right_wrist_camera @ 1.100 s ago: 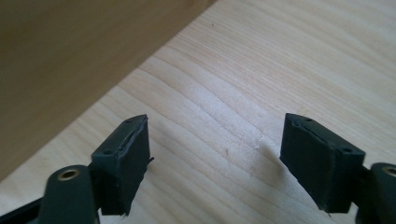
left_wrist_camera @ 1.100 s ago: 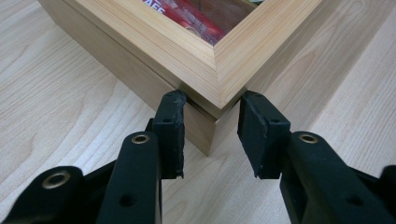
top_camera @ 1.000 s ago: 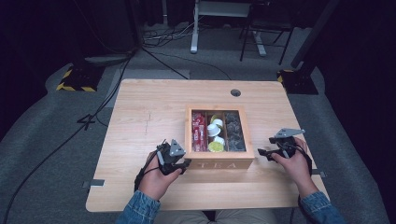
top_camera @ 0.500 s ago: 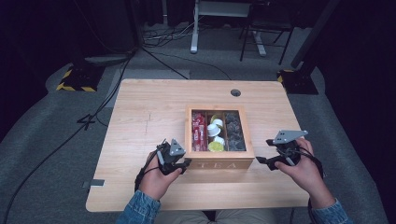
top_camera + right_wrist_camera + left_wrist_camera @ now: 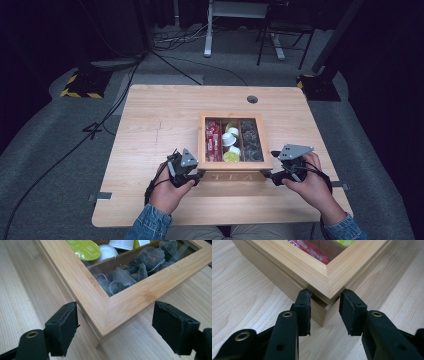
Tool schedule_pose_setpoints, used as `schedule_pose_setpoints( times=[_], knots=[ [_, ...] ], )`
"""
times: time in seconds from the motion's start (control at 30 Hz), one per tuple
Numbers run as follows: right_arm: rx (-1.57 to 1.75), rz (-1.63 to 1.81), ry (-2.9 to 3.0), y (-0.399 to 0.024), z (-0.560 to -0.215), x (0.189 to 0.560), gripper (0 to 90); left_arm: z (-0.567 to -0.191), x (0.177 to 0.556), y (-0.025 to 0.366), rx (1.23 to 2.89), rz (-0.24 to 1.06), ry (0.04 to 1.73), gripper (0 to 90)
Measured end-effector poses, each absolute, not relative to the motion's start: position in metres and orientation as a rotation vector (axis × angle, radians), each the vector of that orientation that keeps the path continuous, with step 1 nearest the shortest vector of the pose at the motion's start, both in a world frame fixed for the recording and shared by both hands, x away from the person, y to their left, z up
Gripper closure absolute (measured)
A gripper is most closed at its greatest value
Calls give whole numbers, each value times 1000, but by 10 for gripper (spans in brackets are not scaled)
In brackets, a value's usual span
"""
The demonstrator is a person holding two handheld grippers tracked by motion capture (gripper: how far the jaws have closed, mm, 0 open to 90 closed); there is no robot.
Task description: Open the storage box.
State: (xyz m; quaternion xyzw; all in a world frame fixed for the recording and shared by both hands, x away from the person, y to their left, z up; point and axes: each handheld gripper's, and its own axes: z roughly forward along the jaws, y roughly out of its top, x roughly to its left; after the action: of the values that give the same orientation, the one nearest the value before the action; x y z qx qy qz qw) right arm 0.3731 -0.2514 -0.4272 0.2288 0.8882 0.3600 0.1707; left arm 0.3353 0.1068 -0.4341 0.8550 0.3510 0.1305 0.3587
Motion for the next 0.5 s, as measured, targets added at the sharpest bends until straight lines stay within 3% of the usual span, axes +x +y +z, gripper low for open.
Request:
schedule_pose_setpoints(
  times=[0.5],
  knots=[
    [565,1081,2443,-251,-421,372,222,-430,336,109,2126,355,899,629]
  ],
)
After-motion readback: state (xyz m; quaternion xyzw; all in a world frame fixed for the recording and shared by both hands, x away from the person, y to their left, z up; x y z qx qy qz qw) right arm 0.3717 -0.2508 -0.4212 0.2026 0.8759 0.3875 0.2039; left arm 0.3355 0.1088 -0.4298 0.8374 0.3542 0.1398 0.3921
